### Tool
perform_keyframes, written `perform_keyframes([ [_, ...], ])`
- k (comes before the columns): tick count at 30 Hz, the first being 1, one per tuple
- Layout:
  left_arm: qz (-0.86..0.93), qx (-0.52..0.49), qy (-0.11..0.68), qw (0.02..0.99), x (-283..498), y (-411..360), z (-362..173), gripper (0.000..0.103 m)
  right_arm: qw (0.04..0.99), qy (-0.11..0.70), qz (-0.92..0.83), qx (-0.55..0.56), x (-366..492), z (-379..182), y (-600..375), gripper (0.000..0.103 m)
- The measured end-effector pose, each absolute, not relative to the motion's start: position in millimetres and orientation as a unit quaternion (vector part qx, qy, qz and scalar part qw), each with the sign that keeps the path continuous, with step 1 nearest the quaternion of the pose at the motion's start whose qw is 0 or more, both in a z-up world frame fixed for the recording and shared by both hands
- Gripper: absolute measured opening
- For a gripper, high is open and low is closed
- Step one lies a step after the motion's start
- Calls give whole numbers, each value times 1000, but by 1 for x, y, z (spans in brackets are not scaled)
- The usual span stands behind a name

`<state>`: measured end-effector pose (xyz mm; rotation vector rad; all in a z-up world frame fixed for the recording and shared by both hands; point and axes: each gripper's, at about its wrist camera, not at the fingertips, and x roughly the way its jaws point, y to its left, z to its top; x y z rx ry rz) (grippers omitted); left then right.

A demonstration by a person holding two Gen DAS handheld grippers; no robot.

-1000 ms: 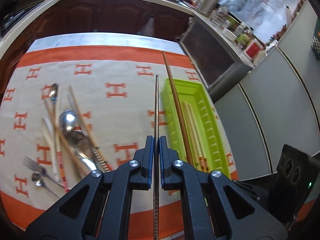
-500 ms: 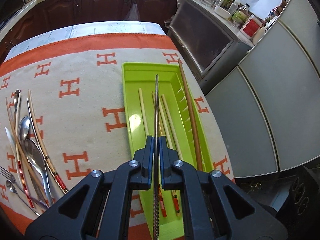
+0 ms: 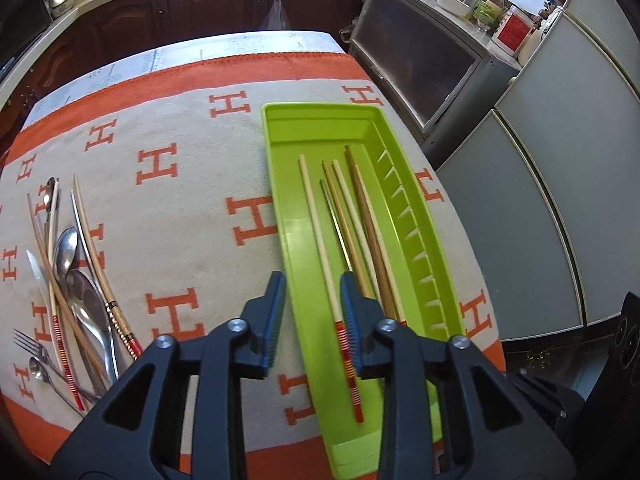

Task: Organize utensils
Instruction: 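Carry both chopsticks into the green tray and open both tools, then move both open tools back over the utensil pile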

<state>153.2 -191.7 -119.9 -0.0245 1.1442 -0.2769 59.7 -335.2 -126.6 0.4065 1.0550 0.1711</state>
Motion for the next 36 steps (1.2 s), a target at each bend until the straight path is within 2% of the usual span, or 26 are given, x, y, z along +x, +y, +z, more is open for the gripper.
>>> perform_keyframes([
  [6, -115, -7, 521, 846, 134, -166, -106, 43, 841, 502, 81, 184, 54, -124, -327, 8],
  [12, -104, -6, 521, 847, 109, -136, -100, 48, 842, 503, 86, 175, 47, -120, -316, 8],
  [36, 20, -52, 505, 862, 49, 26, -96, 53, 840, 510, 162, 93, 47, -102, -210, 8],
])
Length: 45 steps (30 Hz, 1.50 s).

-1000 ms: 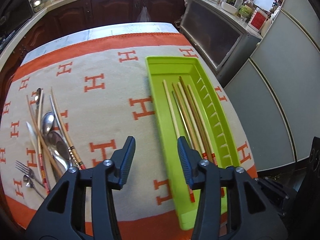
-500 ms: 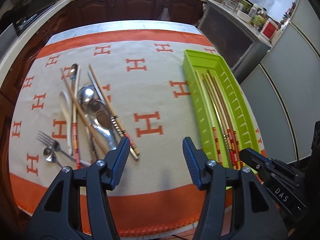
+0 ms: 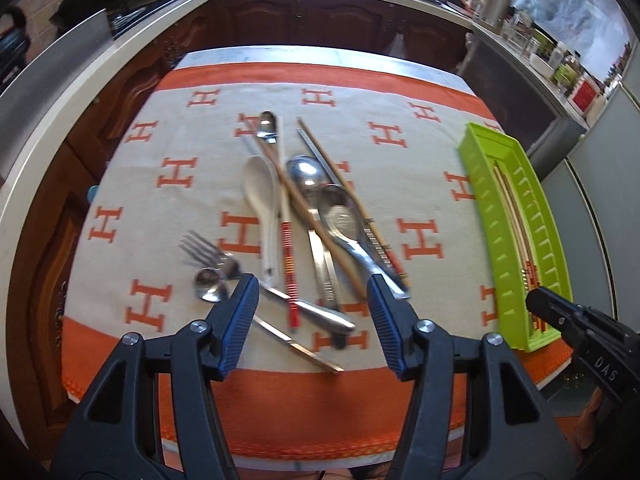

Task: Organize utensils
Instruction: 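Move both open tools back over the utensil pile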

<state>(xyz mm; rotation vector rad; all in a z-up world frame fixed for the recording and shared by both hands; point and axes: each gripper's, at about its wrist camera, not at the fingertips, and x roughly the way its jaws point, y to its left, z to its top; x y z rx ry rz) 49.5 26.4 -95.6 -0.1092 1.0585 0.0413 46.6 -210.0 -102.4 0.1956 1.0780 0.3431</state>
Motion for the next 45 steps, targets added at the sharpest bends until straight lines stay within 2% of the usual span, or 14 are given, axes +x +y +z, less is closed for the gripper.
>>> perform_keyframes([
  [5, 51, -66, 511, 855, 40, 64, -105, 53, 834, 513, 191, 70, 60, -105, -177, 8],
  [10, 20, -127, 545, 829, 35, 91, -132, 53, 828, 515, 218, 52, 72, -107, -148, 8],
  [20, 3, -206, 562, 801, 40, 107, -173, 53, 812, 526, 251, 41, 80, -119, -114, 8],
  [32, 9, -215, 533, 818, 64, 110, -177, 49, 805, 531, 263, 33, 81, -130, -108, 8],
  [41, 19, -188, 500, 845, 68, 113, -178, 38, 801, 533, 270, 31, 82, -136, -103, 8],
  [45, 26, -170, 483, 859, 69, 112, -178, 36, 800, 534, 273, 29, 82, -138, -100, 8],
])
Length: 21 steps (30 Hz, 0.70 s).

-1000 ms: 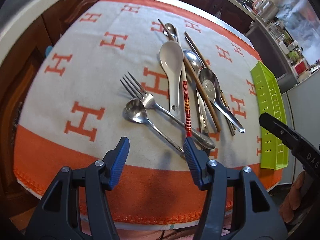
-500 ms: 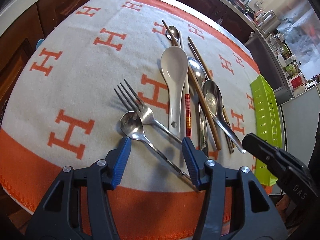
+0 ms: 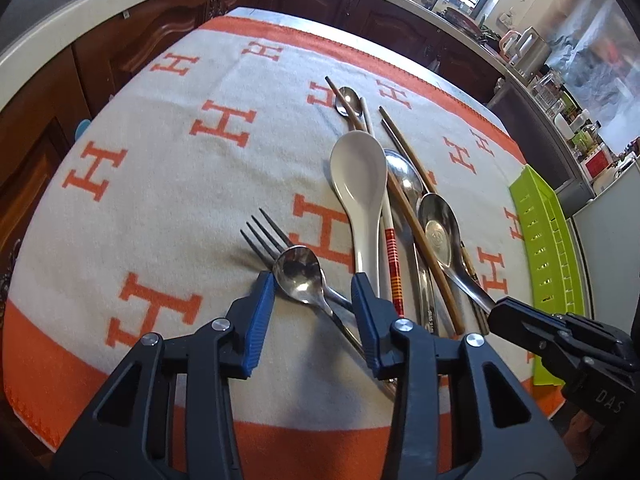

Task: Organize utensils
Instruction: 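Move both open tools back over the utensil pile, then grasp a metal fork with the right tool while the left tool grasps a small metal spoon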

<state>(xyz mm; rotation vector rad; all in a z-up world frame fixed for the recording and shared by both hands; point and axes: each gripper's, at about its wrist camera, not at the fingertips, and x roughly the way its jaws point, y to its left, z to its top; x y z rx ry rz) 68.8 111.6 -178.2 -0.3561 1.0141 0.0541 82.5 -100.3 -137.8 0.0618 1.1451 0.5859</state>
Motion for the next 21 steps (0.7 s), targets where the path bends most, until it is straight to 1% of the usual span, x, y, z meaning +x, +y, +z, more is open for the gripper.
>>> perform_keyframes([
  [5, 31, -125, 463, 877, 71, 103, -180, 36, 799, 536, 273, 26, 83, -141, -98, 8],
  [8, 47, -111, 457, 881, 71, 102, -181, 23, 798, 536, 273, 26, 84, -141, -98, 8],
  [12, 44, -126, 455, 880, 70, 108, -181, 20, 797, 537, 275, 25, 85, -141, -96, 8],
  [14, 45, -132, 452, 881, 69, 111, -181, 4, 797, 536, 277, 24, 85, -141, -95, 8],
  [16, 41, -153, 456, 876, 69, 117, -182, 3, 796, 536, 280, 22, 85, -141, -93, 8],
  [21, 32, -164, 457, 874, 68, 122, -180, 1, 794, 532, 293, 15, 83, -140, -85, 8],
])
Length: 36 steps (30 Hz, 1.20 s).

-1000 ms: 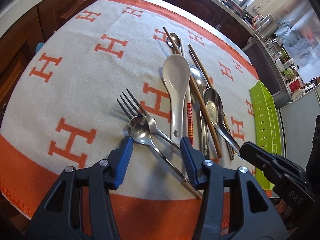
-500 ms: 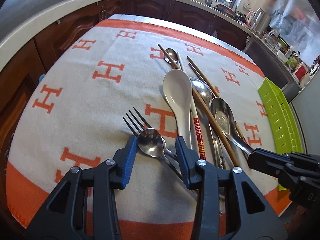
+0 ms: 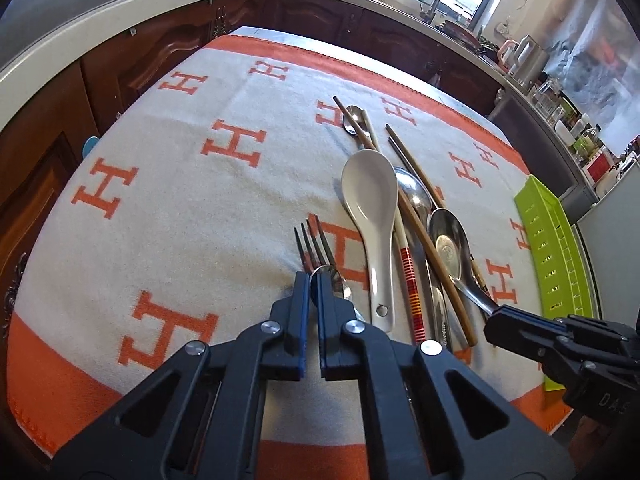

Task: Organize utensils
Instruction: 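Grasp a metal fork with the right tool while the left tool grasps a small metal spoon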

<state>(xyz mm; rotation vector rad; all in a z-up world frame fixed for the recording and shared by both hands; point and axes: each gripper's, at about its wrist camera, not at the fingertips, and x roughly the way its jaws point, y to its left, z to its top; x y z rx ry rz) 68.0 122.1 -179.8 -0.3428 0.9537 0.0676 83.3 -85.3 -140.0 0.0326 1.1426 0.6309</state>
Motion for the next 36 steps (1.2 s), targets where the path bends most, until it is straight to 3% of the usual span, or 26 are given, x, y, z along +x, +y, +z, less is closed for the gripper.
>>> perform_keyframes([
  [19, 17, -171, 437, 883, 31, 145, -147, 0, 776, 523, 341, -93, 72, -170, -22, 8],
  [30, 21, -197, 436, 878, 25, 162, -150, 0, 798, 470, 336, -171, 65, -169, 4, 12],
  [33, 22, -199, 434, 879, 24, 164, -150, 0, 800, 457, 338, -192, 59, -169, 7, 4],
  [36, 23, -201, 432, 879, 23, 166, -149, 0, 796, 465, 346, -176, 57, -168, 3, 4],
])
